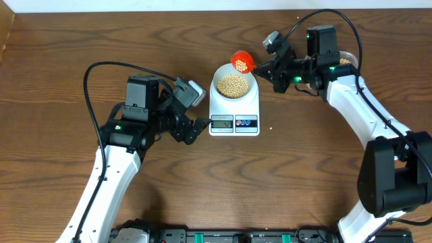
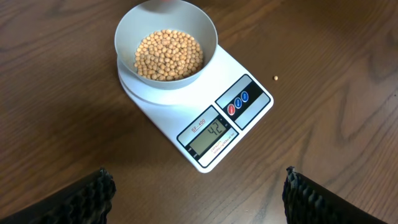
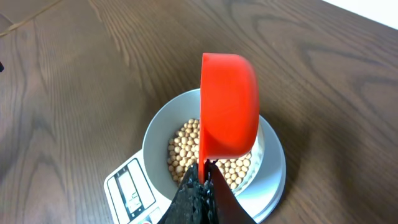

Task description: Scoop item into bowl and weigh 50g on scale

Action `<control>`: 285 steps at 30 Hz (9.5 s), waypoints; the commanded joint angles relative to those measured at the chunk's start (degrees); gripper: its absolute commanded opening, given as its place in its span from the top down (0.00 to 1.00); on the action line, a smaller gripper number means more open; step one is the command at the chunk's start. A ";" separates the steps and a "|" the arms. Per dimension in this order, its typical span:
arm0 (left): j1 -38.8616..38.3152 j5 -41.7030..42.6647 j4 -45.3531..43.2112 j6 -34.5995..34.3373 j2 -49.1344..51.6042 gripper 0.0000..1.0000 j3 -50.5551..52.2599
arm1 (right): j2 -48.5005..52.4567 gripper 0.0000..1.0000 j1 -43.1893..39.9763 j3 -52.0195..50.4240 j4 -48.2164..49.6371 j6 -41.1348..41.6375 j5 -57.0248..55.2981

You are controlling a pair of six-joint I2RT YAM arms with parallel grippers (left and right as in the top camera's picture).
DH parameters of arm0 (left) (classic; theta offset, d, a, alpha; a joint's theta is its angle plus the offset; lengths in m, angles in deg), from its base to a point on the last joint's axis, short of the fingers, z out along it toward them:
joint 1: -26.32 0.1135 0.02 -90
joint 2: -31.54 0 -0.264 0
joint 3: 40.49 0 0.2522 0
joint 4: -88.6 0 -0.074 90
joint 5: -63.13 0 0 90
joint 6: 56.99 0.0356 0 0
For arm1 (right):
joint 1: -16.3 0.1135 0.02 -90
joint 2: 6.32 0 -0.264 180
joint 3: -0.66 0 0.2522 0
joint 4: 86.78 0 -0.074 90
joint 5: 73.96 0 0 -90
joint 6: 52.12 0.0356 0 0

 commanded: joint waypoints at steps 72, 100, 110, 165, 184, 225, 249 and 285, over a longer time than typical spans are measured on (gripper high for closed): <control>0.13 0.33 0.02 -0.28 -0.55 0.11 0.39 | 0.04 0.99 2.91 -0.09 -2.84 -13.20 -5.44; 0.13 0.33 0.02 -0.28 -0.55 0.11 0.39 | 0.04 0.99 2.95 -0.09 -2.75 -3.65 -5.57; 0.13 0.33 0.02 -0.28 -0.55 0.11 0.39 | 0.04 0.99 2.95 -0.09 -2.73 -3.69 -5.60; 0.13 0.33 0.02 -0.28 -0.55 0.11 0.39 | -9.90 0.99 -13.27 0.22 -15.54 10.91 -41.38; 0.13 0.31 0.02 -0.28 -0.55 0.11 0.39 | -1.09 0.99 -13.99 -0.50 -15.28 13.92 -36.72; 0.13 0.31 0.02 -0.28 -0.55 0.11 0.39 | -1.36 0.99 -21.27 -0.50 -14.03 10.80 -25.24; 0.13 0.33 0.02 -0.28 -0.55 0.11 0.39 | -8.33 0.99 -22.40 -0.37 -8.35 21.90 -10.78; 0.13 0.31 0.02 -0.28 -0.55 0.11 0.39 | -8.31 0.99 -1.46 -0.37 -5.51 20.09 -5.60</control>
